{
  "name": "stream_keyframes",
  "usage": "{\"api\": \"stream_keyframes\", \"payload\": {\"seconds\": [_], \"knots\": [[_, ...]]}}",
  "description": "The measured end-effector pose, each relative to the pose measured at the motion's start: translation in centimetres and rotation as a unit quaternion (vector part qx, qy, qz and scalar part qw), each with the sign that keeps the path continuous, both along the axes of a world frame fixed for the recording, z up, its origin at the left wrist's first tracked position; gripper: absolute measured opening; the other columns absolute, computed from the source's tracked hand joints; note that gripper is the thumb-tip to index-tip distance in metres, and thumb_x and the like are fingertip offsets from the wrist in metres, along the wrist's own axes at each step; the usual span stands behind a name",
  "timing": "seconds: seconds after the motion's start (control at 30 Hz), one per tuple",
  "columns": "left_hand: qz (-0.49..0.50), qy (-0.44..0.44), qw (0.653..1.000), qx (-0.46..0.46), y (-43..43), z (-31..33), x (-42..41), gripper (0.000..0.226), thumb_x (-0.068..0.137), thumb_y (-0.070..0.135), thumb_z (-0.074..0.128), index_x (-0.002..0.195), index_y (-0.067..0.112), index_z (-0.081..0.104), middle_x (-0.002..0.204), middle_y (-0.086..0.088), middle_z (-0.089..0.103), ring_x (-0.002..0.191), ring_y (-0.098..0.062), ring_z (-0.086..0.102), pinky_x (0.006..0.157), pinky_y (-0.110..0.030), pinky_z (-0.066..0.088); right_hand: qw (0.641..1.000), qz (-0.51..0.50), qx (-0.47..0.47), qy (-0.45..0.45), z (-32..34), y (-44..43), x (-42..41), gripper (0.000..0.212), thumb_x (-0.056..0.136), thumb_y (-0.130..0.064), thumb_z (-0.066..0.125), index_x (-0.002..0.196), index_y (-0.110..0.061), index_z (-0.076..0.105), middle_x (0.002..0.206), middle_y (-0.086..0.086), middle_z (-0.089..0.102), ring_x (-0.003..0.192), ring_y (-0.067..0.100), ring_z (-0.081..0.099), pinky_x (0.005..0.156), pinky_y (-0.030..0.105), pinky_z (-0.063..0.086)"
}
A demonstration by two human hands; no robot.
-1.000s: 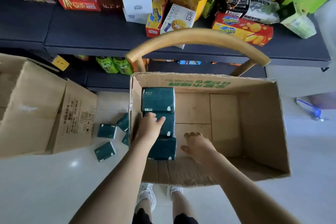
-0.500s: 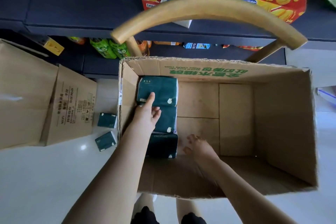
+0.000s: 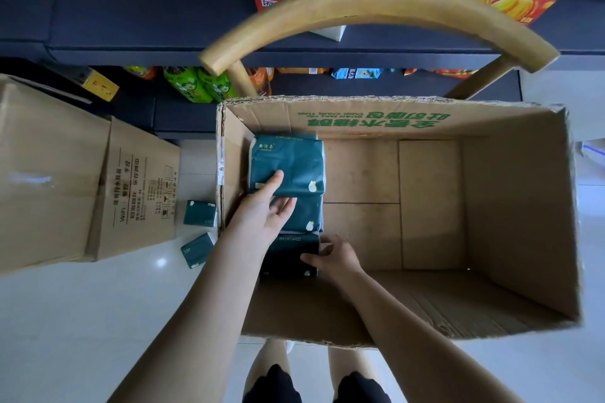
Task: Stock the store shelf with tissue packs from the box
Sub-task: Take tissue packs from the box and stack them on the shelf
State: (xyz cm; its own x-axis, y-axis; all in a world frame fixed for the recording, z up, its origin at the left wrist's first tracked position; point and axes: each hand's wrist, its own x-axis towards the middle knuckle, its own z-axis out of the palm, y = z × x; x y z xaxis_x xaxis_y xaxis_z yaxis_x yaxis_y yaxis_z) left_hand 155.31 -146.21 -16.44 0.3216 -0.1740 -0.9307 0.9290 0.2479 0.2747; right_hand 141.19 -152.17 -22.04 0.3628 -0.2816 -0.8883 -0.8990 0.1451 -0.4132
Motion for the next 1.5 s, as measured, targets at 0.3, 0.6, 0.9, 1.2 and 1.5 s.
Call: {"api": "stream_keyframes", "payload": {"seconds": [0.3,0.6,0.9,1.2,1.5], "knots": [[-0.016,0.006,0.999,-0.031,0.1,0.9,-1.0,0.037,0.087,0.007,0.063,0.122,0.008,0.050,0.117,-0.016,0.061,0.094,-0.024,0.061,0.073,-0.035,0.052,0.998,-0.053,-0.017,-0.012,0.0,0.6,0.4,0.029,0.078,-0.023,0.076,0.098,-0.012,0.057,0.088,-0.004,0.057,0.078,0.011,0.056,0.071,0.021,0.051],[-0.071,-0.011,0.996,-0.047,0.6,7.3,-1.4,0.041,0.085,0.000,0.063,0.123,0.008,0.050,0.119,-0.015,0.060,0.092,-0.028,0.061,0.073,-0.040,0.054,0.980,-0.162,-0.041,-0.106,8.8,-3.5,-2.8,0.015,0.097,-0.019,0.051,0.111,-0.018,0.056,0.103,0.002,0.064,0.100,0.022,0.063,0.065,0.022,0.055],[-0.154,-0.124,0.972,-0.124,-0.4,22.9,0.6,0.019,0.086,0.000,0.062,0.103,0.008,0.056,0.120,-0.016,0.058,0.096,-0.028,0.061,0.065,-0.038,0.059,0.929,-0.204,-0.219,-0.219,24.4,-8.8,-2.2,0.019,0.099,-0.026,0.044,0.098,-0.014,0.060,0.093,0.005,0.066,0.086,0.020,0.064,0.076,0.033,0.053],[-0.139,-0.280,0.922,-0.229,-4.5,38.6,-0.6,0.012,0.091,0.019,0.059,0.103,0.018,0.056,0.110,-0.015,0.061,0.094,-0.031,0.062,0.071,-0.040,0.053,0.860,-0.189,-0.356,-0.313,39.9,-14.6,-3.5,0.036,0.092,-0.033,0.058,0.062,-0.012,0.055,0.059,-0.002,0.054,0.055,0.011,0.051,0.047,0.016,0.039],[-0.124,-0.424,0.866,-0.234,-12.3,48.0,-5.9,0.011,0.090,0.007,0.057,0.097,0.013,0.054,0.107,-0.012,0.064,0.097,-0.030,0.063,0.078,-0.040,0.053,0.790,-0.167,-0.413,-0.422,51.1,-26.4,-6.9,0.036,0.096,-0.027,0.050,0.076,0.003,0.053,0.071,0.011,0.047,0.053,0.014,0.042,0.039,0.014,0.029]]}}
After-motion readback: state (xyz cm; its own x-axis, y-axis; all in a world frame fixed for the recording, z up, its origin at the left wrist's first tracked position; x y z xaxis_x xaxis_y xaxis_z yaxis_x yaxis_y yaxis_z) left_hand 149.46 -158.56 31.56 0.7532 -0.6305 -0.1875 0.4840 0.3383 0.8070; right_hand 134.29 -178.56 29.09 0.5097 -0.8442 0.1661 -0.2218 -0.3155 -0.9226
